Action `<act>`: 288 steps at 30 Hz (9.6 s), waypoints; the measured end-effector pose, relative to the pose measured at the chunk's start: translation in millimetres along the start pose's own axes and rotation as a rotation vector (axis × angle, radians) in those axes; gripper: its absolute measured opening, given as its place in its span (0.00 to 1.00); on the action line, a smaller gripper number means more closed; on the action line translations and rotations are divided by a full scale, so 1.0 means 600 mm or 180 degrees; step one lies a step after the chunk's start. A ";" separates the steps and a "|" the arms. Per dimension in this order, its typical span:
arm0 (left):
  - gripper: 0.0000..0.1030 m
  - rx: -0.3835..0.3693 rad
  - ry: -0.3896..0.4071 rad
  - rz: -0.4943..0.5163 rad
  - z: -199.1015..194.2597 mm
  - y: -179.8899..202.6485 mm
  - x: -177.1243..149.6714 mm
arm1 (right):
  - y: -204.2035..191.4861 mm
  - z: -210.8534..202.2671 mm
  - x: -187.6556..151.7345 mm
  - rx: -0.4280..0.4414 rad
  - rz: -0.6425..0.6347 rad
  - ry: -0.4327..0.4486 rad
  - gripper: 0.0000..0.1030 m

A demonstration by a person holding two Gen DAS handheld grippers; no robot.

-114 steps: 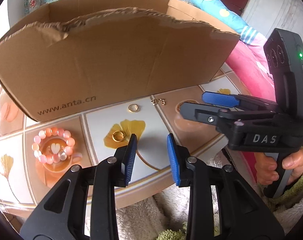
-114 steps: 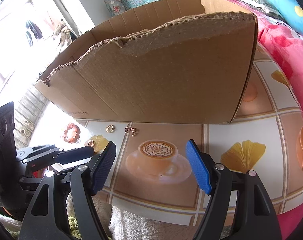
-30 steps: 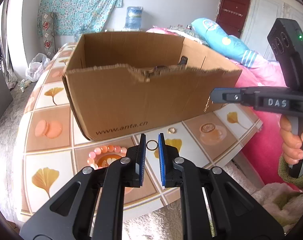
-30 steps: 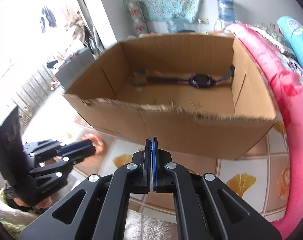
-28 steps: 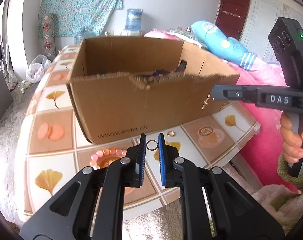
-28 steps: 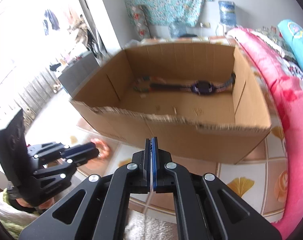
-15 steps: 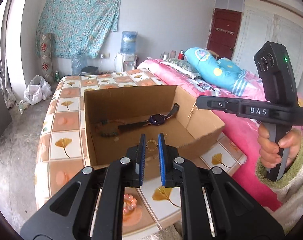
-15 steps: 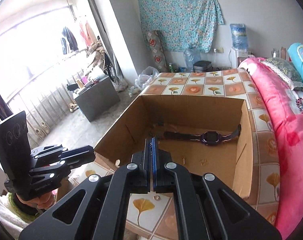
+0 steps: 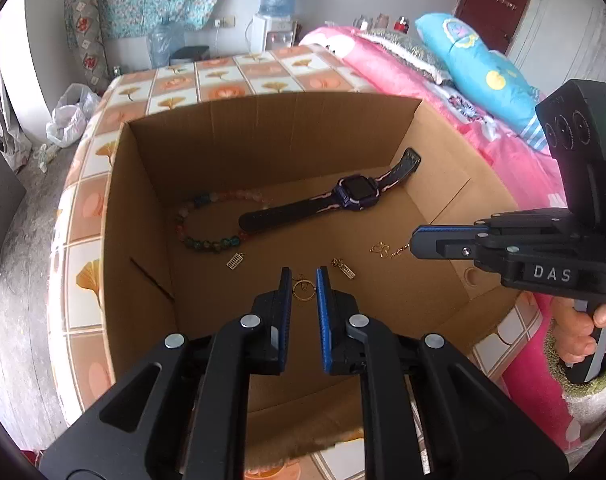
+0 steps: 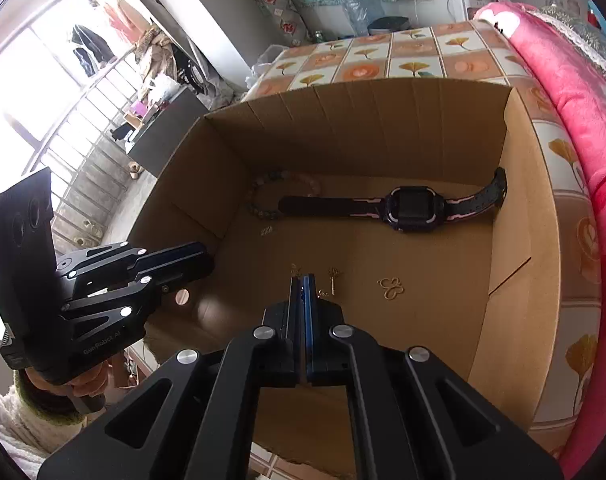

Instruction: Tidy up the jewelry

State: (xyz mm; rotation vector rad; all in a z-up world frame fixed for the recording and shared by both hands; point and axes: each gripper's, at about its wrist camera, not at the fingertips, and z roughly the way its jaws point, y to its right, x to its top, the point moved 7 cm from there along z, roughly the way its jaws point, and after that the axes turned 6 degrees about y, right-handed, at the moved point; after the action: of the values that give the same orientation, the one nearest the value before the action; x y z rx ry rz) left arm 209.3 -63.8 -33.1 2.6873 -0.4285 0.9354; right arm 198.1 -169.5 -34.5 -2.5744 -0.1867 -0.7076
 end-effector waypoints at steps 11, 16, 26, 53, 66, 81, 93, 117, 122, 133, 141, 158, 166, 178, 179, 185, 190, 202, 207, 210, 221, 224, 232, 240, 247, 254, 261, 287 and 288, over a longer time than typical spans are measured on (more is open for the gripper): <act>0.30 0.0089 0.0109 -0.0168 -0.002 -0.012 0.011 | 0.021 -0.031 0.007 0.0026 0.0145 0.0161 0.06; 0.34 0.0084 0.0303 -0.0225 -0.041 -0.015 0.013 | 0.020 -0.064 0.003 -0.0001 0.0160 0.0347 0.20; 0.50 0.0069 0.0706 -0.0359 -0.157 -0.029 -0.043 | -0.010 -0.136 -0.039 0.0241 0.0210 0.0660 0.26; 0.41 0.0338 0.0137 -0.0144 -0.042 -0.020 -0.221 | -0.073 -0.053 -0.191 0.0011 0.0249 0.0093 0.33; 0.29 0.0679 -0.0028 0.0047 -0.014 -0.004 -0.226 | -0.049 -0.040 -0.207 0.0047 0.0383 0.0042 0.33; 0.18 0.0876 -0.0011 -0.0081 -0.016 0.040 -0.225 | -0.032 -0.026 -0.181 0.0118 0.0339 0.0006 0.33; 0.17 0.0871 0.0000 -0.0099 -0.025 0.053 -0.230 | -0.013 -0.030 -0.151 0.0137 0.0541 0.0104 0.33; 0.17 0.0722 0.0113 -0.0105 -0.031 0.009 -0.242 | -0.047 0.016 -0.180 -0.0143 0.0185 0.0008 0.33; 0.17 0.0687 0.0131 -0.0100 -0.036 0.003 -0.246 | -0.067 0.047 -0.196 -0.0449 -0.0142 0.0059 0.33; 0.17 0.0594 0.0172 -0.0152 -0.044 -0.018 -0.253 | -0.099 0.083 -0.195 -0.0825 -0.0569 0.0189 0.26; 0.17 0.0552 0.0182 -0.0160 -0.048 -0.034 -0.256 | -0.127 0.098 -0.195 -0.0937 -0.0770 0.0261 0.10; 0.17 0.0582 0.0186 -0.0138 -0.042 -0.036 -0.246 | -0.086 0.049 -0.201 -0.0780 -0.0315 0.0274 0.02; 0.17 0.0611 0.0181 -0.0115 -0.036 -0.037 -0.241 | -0.075 0.048 -0.197 -0.0813 -0.0367 0.0257 0.02; 0.17 0.0620 0.0183 -0.0109 -0.035 -0.033 -0.243 | -0.123 0.074 -0.207 -0.0790 -0.0672 0.0168 0.17; 0.17 0.0621 0.0185 -0.0111 -0.035 -0.032 -0.243 | -0.125 0.075 -0.207 -0.0820 -0.0710 0.0166 0.17; 0.17 0.0621 0.0185 -0.0114 -0.035 -0.031 -0.243 | -0.132 0.081 -0.212 -0.0907 -0.0860 0.0165 0.17; 0.17 0.0627 0.0187 -0.0112 -0.035 -0.031 -0.243 | -0.142 0.086 -0.214 -0.0882 -0.0918 0.0143 0.12; 0.17 0.0619 0.0237 -0.0023 -0.039 -0.025 -0.250 | -0.113 0.065 -0.208 -0.0699 -0.0671 0.0163 0.12; 0.09 0.0552 0.0267 -0.0093 -0.049 -0.038 -0.251 | -0.105 0.031 -0.197 -0.0619 -0.0564 0.0319 0.12; 0.08 0.0462 0.0358 -0.0146 -0.065 -0.044 -0.245 | -0.101 0.008 -0.191 -0.0560 -0.0469 0.0431 0.12; 0.08 -0.0111 0.0752 -0.0256 -0.147 -0.033 -0.207 | -0.102 -0.065 -0.157 -0.0240 -0.0180 0.0765 0.12; 0.08 -0.0342 0.0834 -0.0280 -0.173 -0.024 -0.195 | -0.109 -0.083 -0.141 -0.0120 -0.0142 0.0868 0.12; 0.08 -0.1027 0.1118 -0.0252 -0.252 0.037 -0.119 | -0.115 -0.141 -0.080 0.0180 -0.0039 0.1204 0.12; 0.08 -0.1344 0.1359 -0.0254 -0.278 0.047 -0.016 | -0.089 -0.188 -0.014 0.0216 -0.0009 0.1513 0.12; 0.08 -0.0761 0.0802 -0.0247 -0.150 0.022 0.033 | -0.060 -0.170 0.018 0.0233 0.0017 0.1455 0.12; 0.09 -0.0371 0.0052 -0.0305 -0.039 -0.018 -0.006 | -0.032 -0.113 0.048 0.0295 0.0040 0.0997 0.12; 0.09 -0.0270 -0.0043 -0.0159 -0.020 -0.022 -0.032 | -0.022 -0.025 0.068 0.0652 0.0231 0.0250 0.12; 0.69 -0.0069 0.0680 -0.0375 -0.121 -0.062 -0.032 | 0.015 0.140 0.080 0.0089 0.0395 -0.0772 0.25; 0.69 -0.0067 0.0686 -0.0390 -0.121 -0.061 -0.032 | 0.015 0.137 0.081 0.0068 0.0375 -0.0753 0.25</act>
State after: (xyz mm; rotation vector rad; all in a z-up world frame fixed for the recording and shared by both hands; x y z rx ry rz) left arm 167.7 -1.6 4.2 2.5249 -0.2241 1.1603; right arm 279.1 -138.8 -75.6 -2.6190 -0.1154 -0.3557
